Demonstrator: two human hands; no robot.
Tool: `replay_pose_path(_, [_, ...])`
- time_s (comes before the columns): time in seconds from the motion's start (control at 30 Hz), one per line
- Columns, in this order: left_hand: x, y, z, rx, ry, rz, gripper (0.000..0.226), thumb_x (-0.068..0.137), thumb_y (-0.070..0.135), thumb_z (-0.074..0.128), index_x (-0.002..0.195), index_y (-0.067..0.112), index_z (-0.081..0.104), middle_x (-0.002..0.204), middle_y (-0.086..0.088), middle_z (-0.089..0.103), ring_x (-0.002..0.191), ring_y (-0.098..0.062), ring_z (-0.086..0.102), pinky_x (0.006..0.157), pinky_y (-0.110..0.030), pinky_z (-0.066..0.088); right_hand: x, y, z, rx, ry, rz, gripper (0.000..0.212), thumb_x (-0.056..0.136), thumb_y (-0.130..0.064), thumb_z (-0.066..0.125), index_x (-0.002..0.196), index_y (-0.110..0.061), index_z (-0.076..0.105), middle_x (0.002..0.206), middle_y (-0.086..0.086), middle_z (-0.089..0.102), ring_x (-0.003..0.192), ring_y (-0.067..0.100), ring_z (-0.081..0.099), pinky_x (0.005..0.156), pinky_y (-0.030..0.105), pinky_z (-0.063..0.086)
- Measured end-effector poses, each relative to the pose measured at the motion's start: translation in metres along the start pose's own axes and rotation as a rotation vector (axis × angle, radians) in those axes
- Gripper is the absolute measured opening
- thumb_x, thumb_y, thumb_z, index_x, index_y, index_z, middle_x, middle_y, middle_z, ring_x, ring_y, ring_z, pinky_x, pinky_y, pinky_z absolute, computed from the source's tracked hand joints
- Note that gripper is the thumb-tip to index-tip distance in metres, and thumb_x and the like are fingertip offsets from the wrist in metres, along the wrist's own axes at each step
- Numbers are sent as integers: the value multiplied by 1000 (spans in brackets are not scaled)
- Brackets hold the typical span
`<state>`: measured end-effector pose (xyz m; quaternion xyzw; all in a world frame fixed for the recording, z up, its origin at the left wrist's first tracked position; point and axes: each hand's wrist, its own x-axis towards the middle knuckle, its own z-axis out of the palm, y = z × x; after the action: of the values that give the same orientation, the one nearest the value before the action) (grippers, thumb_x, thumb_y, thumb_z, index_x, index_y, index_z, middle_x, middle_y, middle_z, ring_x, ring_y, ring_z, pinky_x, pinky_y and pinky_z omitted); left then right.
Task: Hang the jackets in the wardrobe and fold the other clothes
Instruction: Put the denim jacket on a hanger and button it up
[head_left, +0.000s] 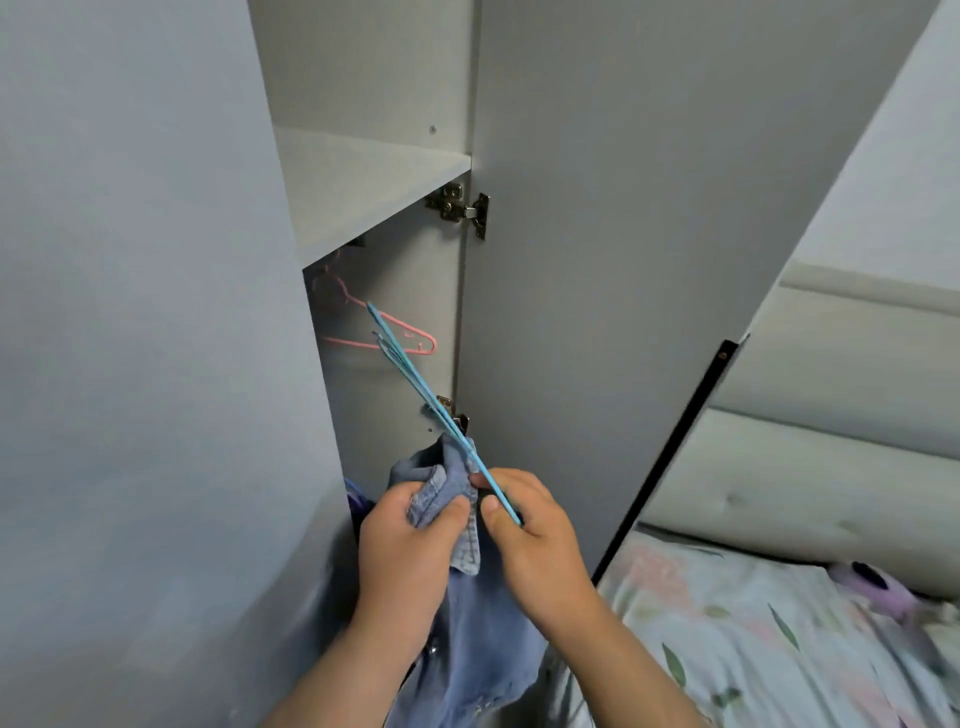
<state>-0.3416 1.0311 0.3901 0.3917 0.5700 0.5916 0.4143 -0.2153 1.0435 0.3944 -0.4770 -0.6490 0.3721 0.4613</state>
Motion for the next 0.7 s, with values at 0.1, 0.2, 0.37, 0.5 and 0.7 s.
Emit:
replay_pose_path(0.1, [-31,-1,-10,-104,-131,-2,19,76,36,65,90,28,75,87,-4,76,83,-19,72,72,-35,54,-36,-19,1,35,17,32,34,98,-3,54,103,-35,65,111,-11,64,110,-1,57,96,17,41])
replay_pose_path(0.2, [-61,2,-14,-216,-227,-55,30,79,42,61,92,21,76,91,-11,75,88,-25,71,77,-39,54,-74,-35,0,76,77,53,31,94,-19,51,106,-43,66,110,-21,66,114,2,58,98,17,42])
replay_pose_path(0.37, [-108,15,-4,-369,-511,-166,34,81,17,51,103,9,75,103,-23,72,100,-36,69,82,-40,54,-137,-54,-26,85,199,89,36,92,-22,47,121,-35,64,122,-12,66,120,7,58,107,36,42])
replay_pose_path(0.5, [-147,28,15,-289,-825,-152,33,83,13,52,107,14,75,104,-20,73,102,-38,69,84,-39,56,-186,-66,-69,40,191,101,41,94,-27,50,131,-42,58,128,-16,63,123,4,56,102,23,43])
replay_pose_path(0.7, [-178,43,68,-175,-1135,-94,27,91,0,54,106,10,75,104,-12,75,99,-22,71,82,-25,54,-233,-73,-125,33,335,127,46,89,-35,59,132,-49,54,132,-18,62,125,4,55,99,20,46])
